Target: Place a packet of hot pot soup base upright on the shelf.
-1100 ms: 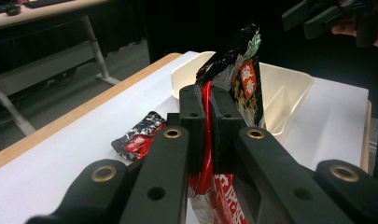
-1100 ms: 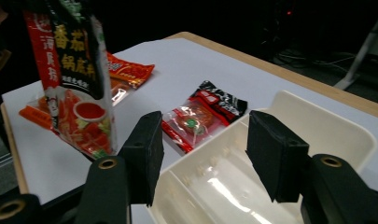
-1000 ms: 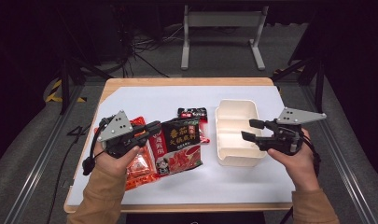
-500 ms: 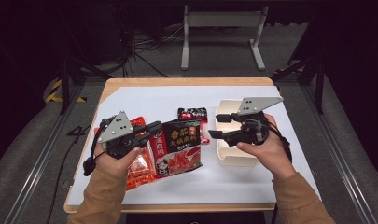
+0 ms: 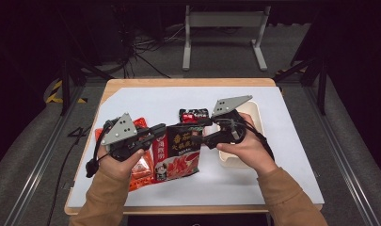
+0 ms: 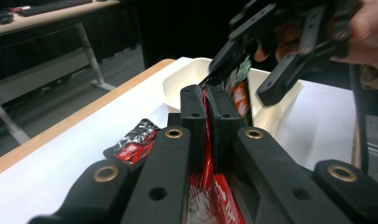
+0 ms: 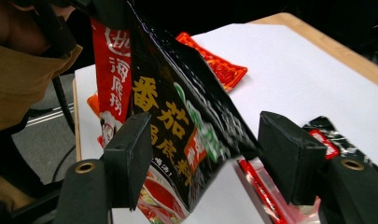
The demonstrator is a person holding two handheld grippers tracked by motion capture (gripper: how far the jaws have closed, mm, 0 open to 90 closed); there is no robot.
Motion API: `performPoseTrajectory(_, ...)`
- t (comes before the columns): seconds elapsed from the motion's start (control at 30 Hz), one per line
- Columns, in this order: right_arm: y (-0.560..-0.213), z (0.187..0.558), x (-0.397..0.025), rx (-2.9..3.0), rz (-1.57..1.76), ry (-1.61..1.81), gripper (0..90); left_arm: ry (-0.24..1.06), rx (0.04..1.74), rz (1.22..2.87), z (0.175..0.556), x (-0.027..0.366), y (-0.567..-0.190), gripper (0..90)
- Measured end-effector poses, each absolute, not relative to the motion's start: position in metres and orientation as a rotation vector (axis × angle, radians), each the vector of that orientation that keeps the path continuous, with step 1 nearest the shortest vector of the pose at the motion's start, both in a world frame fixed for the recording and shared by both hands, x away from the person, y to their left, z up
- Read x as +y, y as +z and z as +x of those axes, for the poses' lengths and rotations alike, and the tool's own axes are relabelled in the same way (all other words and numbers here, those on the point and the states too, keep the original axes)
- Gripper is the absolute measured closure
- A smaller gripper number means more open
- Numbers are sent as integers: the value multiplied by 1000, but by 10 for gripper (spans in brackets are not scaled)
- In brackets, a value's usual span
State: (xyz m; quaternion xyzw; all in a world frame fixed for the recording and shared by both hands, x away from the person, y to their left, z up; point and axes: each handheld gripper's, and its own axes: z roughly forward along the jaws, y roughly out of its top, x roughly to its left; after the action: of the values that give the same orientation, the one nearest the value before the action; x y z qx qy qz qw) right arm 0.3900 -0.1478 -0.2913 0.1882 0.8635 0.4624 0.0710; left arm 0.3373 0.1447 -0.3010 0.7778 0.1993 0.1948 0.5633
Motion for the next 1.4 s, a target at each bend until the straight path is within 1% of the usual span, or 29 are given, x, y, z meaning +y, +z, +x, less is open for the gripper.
performPoseTrajectory(0.07,-295,392,-143,2624,553,1392,368,462,466,1831,337,144,-301,871)
performPoseTrajectory(0.3,-305,397,-130,2691,514,1358,459,464,462,1826,336,144,-300,872)
performPoseTrajectory(0.4,-307,401,-131,2704,515,1369,537,464,450,1826,336,144,-300,872)
performPoseTrajectory(0.47,-306,401,-131,2692,506,1353,618,464,449,1823,336,144,-300,873)
performPoseTrajectory(0.6,-300,400,-137,2686,482,1380,721,453,449,1801,336,147,-299,872)
performPoseTrajectory(0.63,-299,399,-137,2682,477,1382,736,431,448,1789,337,148,-299,869)
performPoseTrajectory(0.8,-293,397,-139,2654,465,1351,758,393,456,1772,340,150,-301,858)
performPoseTrajectory(0.97,-287,395,-139,2614,460,1321,775,407,457,1767,340,151,-300,847)
performPoseTrajectory(1.13,-282,394,-140,2581,471,1292,781,378,456,1734,341,153,-302,828)
performPoseTrajectory(1.17,-280,394,-141,2579,477,1286,782,380,465,1723,341,155,-301,816)
performPoseTrajectory(1.37,-269,394,-146,2551,474,1271,784,387,472,1705,343,159,-301,613)
performPoseTrajectory(1.4,-266,394,-146,2544,470,1265,784,386,472,1701,343,160,-301,596)
